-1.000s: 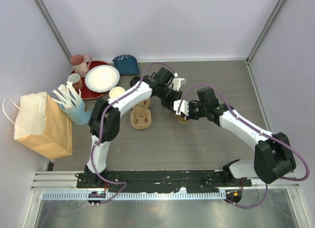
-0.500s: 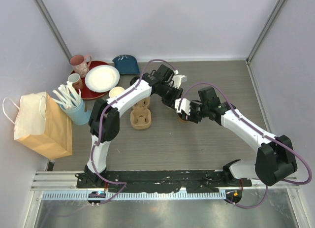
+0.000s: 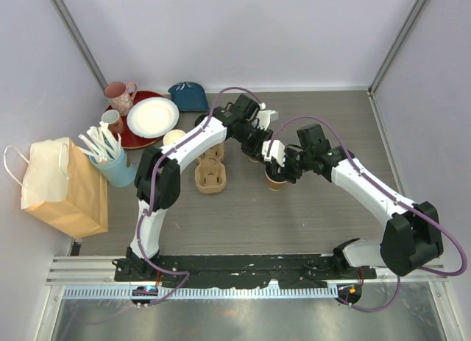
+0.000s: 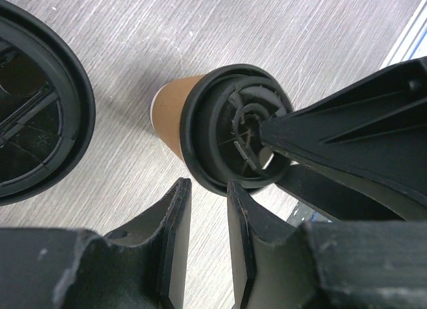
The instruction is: Pack the takeout coffee
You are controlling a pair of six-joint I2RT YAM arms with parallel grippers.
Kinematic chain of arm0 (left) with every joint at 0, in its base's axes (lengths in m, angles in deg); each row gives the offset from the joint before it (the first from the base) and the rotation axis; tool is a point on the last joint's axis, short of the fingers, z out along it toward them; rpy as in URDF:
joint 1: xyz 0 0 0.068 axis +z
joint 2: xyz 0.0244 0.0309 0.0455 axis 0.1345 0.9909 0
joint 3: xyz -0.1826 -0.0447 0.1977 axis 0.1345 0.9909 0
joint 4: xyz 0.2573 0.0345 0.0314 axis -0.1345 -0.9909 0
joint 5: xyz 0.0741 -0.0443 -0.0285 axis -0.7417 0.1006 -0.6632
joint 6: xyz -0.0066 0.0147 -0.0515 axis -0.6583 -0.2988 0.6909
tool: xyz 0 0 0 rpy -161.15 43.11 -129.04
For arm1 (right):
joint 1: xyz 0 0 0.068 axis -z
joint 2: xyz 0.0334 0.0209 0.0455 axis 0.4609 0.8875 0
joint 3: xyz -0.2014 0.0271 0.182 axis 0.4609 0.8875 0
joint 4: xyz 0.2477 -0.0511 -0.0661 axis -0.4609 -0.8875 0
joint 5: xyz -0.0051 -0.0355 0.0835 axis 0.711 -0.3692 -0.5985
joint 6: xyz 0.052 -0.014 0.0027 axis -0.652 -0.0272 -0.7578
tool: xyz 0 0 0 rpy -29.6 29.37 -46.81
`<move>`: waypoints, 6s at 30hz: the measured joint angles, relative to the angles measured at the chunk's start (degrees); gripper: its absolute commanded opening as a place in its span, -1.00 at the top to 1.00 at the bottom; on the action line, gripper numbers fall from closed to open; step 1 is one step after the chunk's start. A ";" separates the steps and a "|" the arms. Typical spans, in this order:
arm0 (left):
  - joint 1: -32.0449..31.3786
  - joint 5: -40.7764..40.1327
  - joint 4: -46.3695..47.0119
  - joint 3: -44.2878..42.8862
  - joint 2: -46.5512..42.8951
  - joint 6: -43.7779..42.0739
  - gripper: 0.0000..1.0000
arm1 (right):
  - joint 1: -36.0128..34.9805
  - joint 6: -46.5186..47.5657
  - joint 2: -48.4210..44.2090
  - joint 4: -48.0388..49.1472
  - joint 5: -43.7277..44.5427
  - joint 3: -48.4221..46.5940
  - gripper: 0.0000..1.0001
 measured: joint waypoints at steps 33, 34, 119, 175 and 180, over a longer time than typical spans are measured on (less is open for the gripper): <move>-0.22 -2.12 5.01 5.60 -5.64 8.04 0.17 | -0.04 -68.39 -4.76 4.35 27.47 -2.19 0.02; -0.42 -2.49 5.38 5.77 -5.64 8.44 0.20 | -0.04 -70.71 -4.74 3.98 28.94 -1.40 0.02; -2.19 -3.69 26.77 23.87 -9.60 13.35 0.30 | 3.23 -70.49 2.84 25.22 20.81 9.94 0.69; 0.09 -5.57 1.53 7.85 -8.13 -6.99 0.03 | 2.54 -38.51 11.89 6.54 1.77 -6.19 -0.04; 0.33 -5.70 1.77 4.94 -6.32 -7.96 0.08 | 2.47 -41.90 11.91 4.11 4.46 -8.61 -0.10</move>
